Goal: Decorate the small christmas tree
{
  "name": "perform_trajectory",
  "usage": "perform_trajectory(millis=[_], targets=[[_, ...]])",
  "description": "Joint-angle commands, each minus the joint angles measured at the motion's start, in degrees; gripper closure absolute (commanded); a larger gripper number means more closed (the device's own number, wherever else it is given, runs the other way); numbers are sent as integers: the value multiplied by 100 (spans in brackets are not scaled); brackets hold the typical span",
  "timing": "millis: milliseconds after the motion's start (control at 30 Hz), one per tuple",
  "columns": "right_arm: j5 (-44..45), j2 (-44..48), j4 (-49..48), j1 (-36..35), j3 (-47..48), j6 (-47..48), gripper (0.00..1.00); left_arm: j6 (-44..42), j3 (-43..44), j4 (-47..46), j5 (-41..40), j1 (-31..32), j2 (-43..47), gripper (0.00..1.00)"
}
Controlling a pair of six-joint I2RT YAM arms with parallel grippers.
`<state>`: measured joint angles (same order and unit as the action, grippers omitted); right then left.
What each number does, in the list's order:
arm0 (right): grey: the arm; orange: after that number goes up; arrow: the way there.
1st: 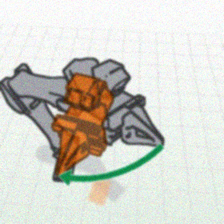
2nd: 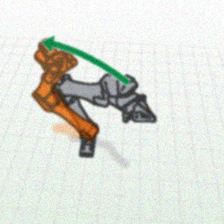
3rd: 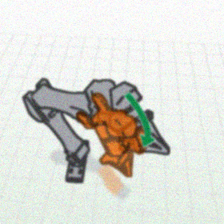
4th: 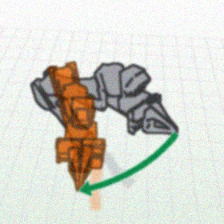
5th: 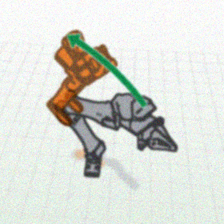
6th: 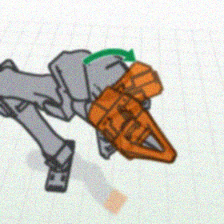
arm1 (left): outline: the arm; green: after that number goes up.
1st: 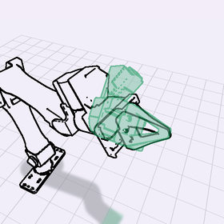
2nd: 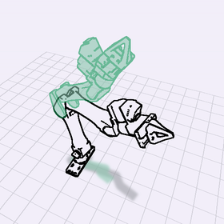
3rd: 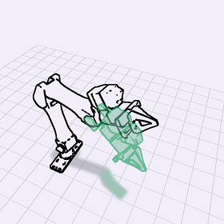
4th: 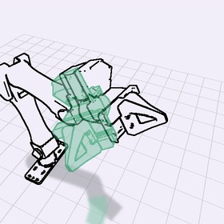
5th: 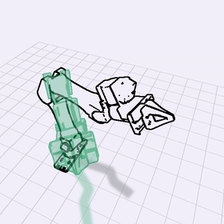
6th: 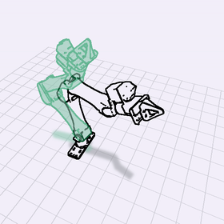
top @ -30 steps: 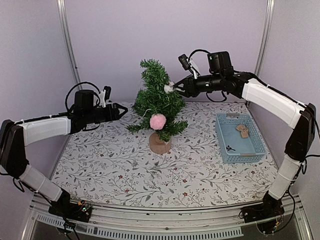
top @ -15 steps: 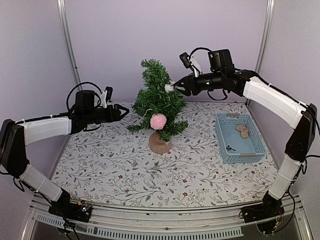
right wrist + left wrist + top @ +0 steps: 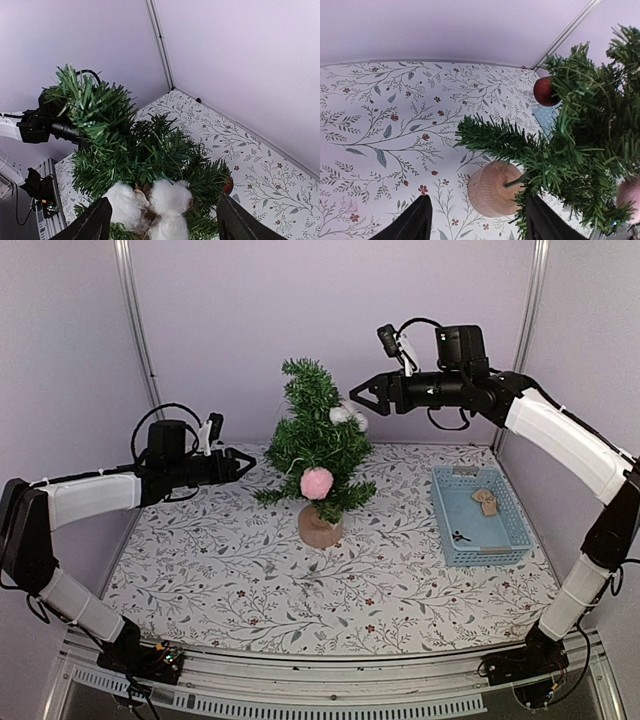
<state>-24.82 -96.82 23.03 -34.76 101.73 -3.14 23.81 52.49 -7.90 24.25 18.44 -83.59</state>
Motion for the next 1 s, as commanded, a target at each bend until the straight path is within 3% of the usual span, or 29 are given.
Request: perform_trajectory(millis=[0, 233, 400, 600, 767, 967], targets=[[142, 529, -70, 49, -224, -372, 25, -289, 13, 182, 27, -59, 76, 34], [57, 1583, -449, 157, -2110, -1655, 27, 242, -418, -434, -17, -313, -1, 38], [80, 2157, -858, 228, -3460, -2456, 31, 336, -218, -581, 373, -324, -634, 38], [-205, 2715, -2340, 295, -5281, -3873, 33, 647, -312, -1145, 522, -319, -1139, 39], [-328, 2715, -3518, 261, -6305, -4767, 36, 727, -188, -1524, 711, -162, -1594, 40], [-174, 1970, -4369, -91, -6412, -5030, 38, 832, 58, -1685, 963, 115, -2293, 41]])
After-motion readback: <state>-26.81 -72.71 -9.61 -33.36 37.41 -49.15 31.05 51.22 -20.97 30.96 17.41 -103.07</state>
